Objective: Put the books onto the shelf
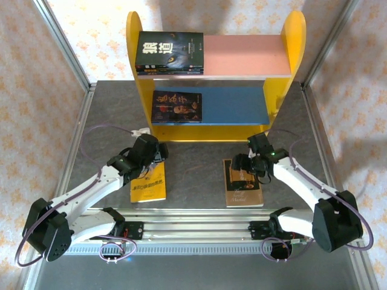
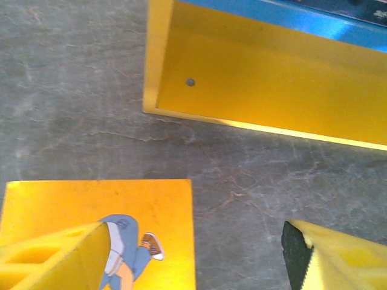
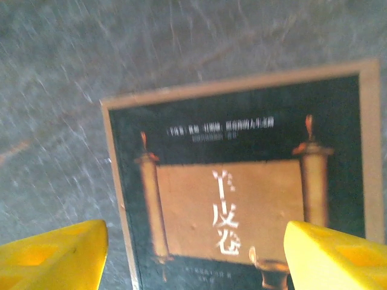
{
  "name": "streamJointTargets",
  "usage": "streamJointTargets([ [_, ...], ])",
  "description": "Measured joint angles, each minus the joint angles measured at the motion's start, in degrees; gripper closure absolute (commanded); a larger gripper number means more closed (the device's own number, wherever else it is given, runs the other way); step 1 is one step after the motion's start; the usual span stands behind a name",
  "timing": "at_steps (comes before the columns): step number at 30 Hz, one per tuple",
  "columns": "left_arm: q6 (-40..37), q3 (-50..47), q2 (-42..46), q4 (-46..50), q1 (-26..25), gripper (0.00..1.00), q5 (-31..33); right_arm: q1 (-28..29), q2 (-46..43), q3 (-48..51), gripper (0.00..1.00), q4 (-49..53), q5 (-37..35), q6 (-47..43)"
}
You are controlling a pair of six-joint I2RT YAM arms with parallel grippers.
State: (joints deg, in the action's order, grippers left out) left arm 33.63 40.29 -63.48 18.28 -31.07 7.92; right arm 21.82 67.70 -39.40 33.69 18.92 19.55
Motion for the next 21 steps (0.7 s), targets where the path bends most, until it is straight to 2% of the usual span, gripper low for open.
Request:
streamJointTargets([
  [6,1.77,-1.79,-0.31,-2.32,-1.64,0.23,-0.37,5.22,1.84,1.81,0.23,-1.51,0.35,4.04],
  [12,2.16,-1.90,-0.11,-2.29,-1.60,0.24,-0.57,8.70,8.24,3.26,0.24,-12.39,3.30,10.23],
  [17,2.64,-2.62,1.27,-2.71,-1.68,0.24,-1.09,13.00,20.41,-4.96,0.25,-24.50,8.61,13.35],
  [21,2.82,-3.17,1.16,-2.71,-2.01,0.24,-2.01,14.40,28.04,-11.61,0.25,-29.68,12.41,13.70],
])
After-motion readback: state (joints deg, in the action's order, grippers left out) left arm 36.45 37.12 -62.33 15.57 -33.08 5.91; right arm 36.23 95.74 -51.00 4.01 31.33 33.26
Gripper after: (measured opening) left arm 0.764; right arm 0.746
